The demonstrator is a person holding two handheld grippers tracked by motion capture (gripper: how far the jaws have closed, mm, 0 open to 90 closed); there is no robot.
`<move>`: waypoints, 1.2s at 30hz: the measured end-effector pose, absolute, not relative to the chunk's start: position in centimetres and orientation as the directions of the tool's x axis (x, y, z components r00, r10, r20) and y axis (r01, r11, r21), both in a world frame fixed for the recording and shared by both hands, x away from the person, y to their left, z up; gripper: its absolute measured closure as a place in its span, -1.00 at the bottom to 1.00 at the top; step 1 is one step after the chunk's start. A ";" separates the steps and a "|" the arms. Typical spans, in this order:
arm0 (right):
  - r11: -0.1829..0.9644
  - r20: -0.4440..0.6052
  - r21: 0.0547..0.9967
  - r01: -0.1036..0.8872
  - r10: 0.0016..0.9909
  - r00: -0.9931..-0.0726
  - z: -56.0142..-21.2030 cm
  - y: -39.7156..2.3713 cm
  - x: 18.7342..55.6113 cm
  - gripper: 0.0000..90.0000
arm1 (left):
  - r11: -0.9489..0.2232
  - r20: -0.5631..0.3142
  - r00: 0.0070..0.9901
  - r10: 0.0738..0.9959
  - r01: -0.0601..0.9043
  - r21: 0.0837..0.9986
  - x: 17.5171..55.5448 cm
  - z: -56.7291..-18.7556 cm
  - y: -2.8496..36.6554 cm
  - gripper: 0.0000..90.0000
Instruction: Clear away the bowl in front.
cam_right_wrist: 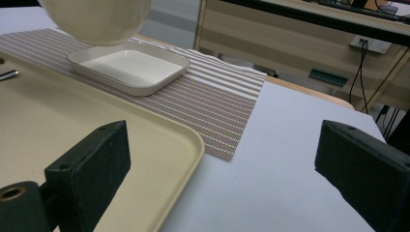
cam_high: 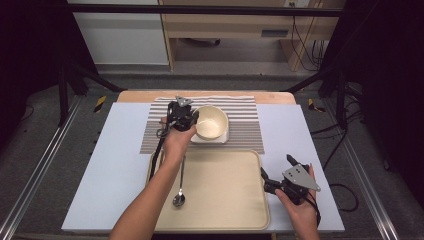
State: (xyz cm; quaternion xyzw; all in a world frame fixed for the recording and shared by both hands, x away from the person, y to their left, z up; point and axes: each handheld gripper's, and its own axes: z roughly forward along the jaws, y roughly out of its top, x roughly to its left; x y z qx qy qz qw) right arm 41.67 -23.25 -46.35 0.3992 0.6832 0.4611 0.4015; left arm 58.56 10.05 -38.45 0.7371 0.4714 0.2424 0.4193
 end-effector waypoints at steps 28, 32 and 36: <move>0.268 -0.195 0.949 0.168 0.913 -0.358 -46.2 -22.8 41.6 -0.87 | -0.233 -0.114 0.571 0.813 0.499 0.835 47.1 -41.4 11.4 0.84; 0.265 -0.192 0.949 0.170 0.915 -0.356 -46.2 -22.8 41.6 -0.87 | -0.235 -0.121 0.576 0.808 0.504 0.831 46.1 -41.9 11.9 0.84; 0.267 -0.193 0.948 0.171 0.914 -0.357 -46.3 -22.8 41.6 -0.87 | -0.223 -0.136 0.562 0.816 0.523 0.823 45.6 -42.5 12.9 0.84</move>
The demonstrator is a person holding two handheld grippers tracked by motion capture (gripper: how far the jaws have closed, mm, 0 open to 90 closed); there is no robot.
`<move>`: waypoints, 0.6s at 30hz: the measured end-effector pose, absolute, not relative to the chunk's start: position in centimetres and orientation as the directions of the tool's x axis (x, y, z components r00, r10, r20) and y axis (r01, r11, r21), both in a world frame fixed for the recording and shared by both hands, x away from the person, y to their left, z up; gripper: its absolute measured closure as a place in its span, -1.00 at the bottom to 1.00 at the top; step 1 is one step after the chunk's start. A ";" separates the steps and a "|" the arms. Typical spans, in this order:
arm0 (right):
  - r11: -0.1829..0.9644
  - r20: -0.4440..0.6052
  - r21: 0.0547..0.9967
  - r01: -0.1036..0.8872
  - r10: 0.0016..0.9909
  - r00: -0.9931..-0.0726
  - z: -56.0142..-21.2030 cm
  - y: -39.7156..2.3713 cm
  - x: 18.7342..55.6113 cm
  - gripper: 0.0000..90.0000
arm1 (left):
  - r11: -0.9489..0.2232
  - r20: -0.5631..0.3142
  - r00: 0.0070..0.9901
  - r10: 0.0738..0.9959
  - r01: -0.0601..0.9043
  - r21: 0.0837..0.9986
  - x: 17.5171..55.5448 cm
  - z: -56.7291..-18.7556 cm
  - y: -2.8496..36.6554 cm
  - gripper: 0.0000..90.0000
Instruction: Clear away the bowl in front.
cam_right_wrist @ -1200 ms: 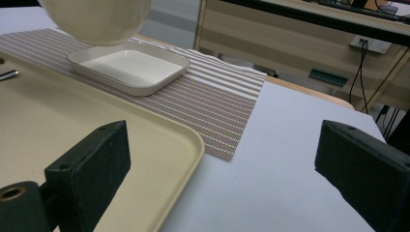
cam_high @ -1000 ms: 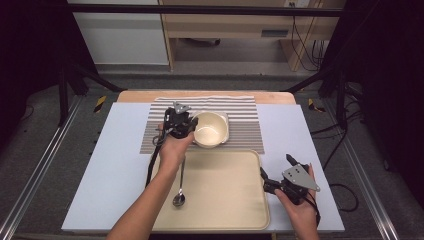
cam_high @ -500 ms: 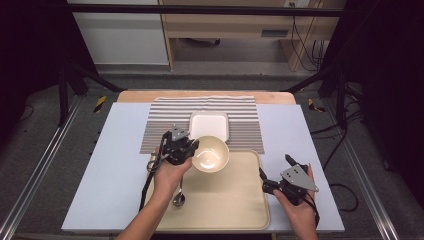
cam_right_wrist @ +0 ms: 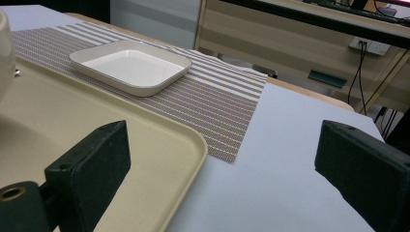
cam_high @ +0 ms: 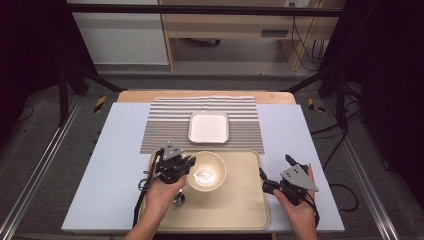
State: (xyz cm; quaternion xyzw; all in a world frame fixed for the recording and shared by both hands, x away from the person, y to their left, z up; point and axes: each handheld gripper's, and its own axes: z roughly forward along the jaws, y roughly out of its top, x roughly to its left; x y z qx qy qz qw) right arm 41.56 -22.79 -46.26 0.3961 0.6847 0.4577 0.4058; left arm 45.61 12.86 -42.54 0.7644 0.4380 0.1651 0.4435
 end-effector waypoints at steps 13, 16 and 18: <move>0.270 -0.194 0.947 0.175 0.914 -0.357 -46.3 -22.7 41.6 -0.87 | -0.232 -0.160 0.580 0.799 0.543 0.807 44.6 -43.6 13.0 0.84; 0.269 -0.194 0.947 0.174 0.914 -0.356 -46.3 -22.8 41.6 -0.87 | -0.240 -0.159 0.584 0.796 0.546 0.803 44.5 -43.8 13.0 0.84; 0.268 -0.193 0.947 0.175 0.914 -0.356 -46.3 -22.8 41.6 -0.87 | -0.240 -0.161 0.583 0.796 0.548 0.801 44.4 -43.9 13.1 0.84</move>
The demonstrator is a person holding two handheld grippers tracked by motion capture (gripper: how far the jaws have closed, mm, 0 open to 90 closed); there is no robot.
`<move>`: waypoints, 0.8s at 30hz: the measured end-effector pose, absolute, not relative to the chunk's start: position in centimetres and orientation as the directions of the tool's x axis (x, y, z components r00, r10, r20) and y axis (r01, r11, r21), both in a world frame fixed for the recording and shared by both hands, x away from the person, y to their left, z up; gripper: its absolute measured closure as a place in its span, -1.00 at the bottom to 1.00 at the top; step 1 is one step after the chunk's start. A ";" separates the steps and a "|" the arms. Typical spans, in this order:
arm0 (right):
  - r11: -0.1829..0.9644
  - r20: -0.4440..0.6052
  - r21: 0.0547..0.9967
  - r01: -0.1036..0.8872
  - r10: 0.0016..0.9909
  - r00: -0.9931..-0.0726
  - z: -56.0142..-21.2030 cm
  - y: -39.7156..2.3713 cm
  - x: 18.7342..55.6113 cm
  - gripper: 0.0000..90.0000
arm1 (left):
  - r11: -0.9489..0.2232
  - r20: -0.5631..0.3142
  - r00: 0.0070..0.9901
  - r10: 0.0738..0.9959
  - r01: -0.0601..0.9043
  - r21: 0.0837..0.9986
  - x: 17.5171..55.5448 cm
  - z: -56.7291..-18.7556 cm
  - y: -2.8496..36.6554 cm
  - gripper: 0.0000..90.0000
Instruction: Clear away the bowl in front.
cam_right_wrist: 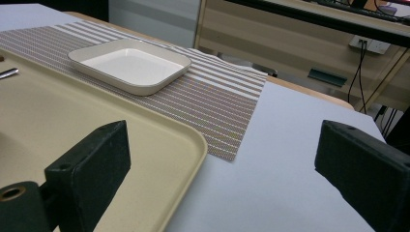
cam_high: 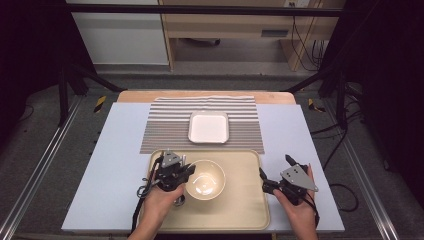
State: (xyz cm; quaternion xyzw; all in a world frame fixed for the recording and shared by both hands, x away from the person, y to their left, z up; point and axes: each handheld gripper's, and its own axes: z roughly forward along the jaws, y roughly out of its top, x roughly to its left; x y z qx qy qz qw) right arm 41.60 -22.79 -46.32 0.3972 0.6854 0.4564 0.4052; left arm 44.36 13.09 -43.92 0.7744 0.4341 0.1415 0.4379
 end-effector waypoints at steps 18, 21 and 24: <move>0.270 -0.195 0.947 0.175 0.914 -0.357 -46.3 -22.7 41.6 -0.87 | -0.237 -0.172 0.580 0.796 0.560 0.794 44.1 -44.5 13.8 0.84; 0.269 -0.194 0.947 0.174 0.914 -0.356 -46.3 -22.7 41.6 -0.87 | -0.238 -0.171 0.581 0.796 0.560 0.793 44.2 -44.6 13.9 0.84; 0.269 -0.194 0.947 0.174 0.914 -0.357 -46.3 -22.8 41.6 -0.87 | -0.240 -0.169 0.578 0.798 0.562 0.791 44.2 -44.7 14.1 0.84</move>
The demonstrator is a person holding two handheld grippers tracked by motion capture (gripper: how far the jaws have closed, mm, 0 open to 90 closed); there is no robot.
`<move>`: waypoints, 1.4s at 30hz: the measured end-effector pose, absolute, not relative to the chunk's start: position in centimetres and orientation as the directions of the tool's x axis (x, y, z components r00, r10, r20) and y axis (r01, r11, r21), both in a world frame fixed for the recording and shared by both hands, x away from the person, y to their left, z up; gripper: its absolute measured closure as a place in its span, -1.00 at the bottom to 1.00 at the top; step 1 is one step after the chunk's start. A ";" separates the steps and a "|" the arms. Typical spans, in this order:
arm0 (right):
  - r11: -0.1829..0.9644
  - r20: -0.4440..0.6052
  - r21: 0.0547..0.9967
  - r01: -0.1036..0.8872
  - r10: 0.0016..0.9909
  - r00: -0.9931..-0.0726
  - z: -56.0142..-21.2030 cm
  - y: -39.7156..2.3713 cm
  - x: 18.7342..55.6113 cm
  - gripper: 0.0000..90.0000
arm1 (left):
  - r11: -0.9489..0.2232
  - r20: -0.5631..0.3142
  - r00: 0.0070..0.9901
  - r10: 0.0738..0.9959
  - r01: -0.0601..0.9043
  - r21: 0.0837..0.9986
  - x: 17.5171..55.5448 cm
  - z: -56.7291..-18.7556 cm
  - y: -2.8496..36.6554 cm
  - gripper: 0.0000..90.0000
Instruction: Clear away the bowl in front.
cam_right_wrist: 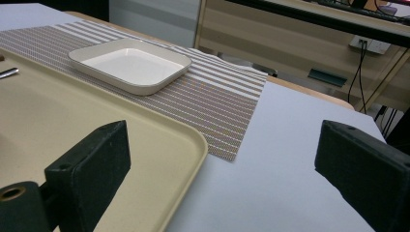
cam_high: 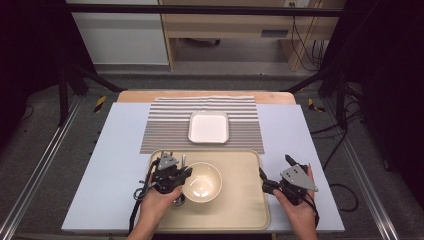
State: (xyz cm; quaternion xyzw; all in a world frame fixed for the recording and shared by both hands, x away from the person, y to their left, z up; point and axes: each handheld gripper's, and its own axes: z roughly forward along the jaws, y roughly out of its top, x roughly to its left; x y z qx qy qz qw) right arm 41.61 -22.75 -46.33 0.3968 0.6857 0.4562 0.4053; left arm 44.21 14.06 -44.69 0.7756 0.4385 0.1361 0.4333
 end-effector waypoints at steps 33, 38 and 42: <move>0.272 -0.196 0.946 0.177 0.912 -0.359 -46.4 -22.7 41.6 -0.87 | -0.293 -0.107 0.611 0.784 0.517 0.805 44.3 -44.6 14.9 0.53; 0.277 -0.199 0.944 0.179 0.911 -0.360 -46.4 -22.5 41.7 -0.87 | -0.312 -0.021 0.608 0.794 0.437 0.843 44.6 -42.6 15.5 0.10; 0.280 -0.201 0.943 0.181 0.910 -0.362 -46.5 -22.4 41.6 -0.87 | -0.339 0.028 0.613 0.790 0.397 0.853 45.9 -40.7 15.5 -0.21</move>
